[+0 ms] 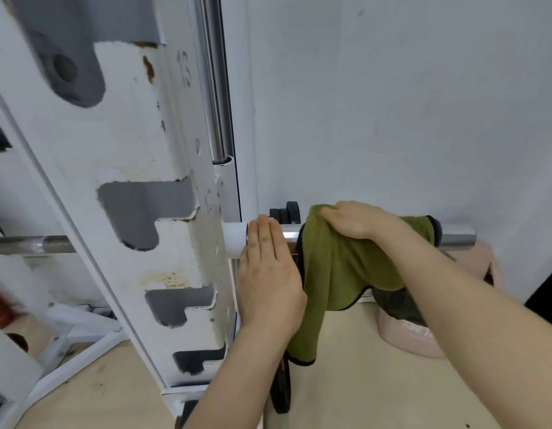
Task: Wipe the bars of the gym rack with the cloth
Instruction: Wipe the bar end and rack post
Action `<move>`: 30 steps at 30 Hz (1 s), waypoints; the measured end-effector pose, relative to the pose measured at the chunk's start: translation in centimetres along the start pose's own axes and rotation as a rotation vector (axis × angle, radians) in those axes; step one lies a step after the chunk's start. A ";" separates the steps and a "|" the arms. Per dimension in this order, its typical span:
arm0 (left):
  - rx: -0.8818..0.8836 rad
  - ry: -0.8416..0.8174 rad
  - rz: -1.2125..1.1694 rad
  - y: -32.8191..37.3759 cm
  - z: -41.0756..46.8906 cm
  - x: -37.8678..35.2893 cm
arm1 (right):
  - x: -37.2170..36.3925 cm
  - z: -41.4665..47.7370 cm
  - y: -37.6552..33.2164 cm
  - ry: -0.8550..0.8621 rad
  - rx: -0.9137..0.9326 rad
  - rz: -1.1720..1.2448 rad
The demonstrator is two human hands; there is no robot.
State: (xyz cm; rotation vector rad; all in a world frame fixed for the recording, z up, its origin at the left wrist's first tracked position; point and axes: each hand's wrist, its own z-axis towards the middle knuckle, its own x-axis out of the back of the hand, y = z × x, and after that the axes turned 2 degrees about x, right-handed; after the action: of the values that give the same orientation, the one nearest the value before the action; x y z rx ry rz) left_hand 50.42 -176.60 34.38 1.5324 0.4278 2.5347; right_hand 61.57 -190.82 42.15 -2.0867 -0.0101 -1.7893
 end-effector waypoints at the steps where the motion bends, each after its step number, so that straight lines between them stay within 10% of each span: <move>1: -0.014 0.018 0.006 -0.2 -0.6 -0.2 | -0.7 0.4 -2.0 0.019 0.051 0.046; 8: 0.008 0.044 -0.046 -0.8 -2.2 2.4 | -4.9 -0.3 -7.1 0.362 0.335 -0.040; 16: -0.131 -0.081 0.175 2.3 1.3 1.0 | 0.7 -3.9 10.0 0.295 -0.240 -0.254; 24: -0.160 -0.016 0.241 0.4 1.2 0.0 | -2.2 -1.4 -1.5 0.203 0.135 -0.156; 30: -0.149 -0.036 0.256 1.2 1.2 0.1 | 1.5 -3.6 13.0 0.242 -0.261 -0.082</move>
State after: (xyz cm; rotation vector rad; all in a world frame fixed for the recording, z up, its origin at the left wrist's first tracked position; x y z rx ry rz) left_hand 51.50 -177.53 35.36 1.6676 0.0361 2.6475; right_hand 61.79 -204.27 40.28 -2.0478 0.2174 -2.1847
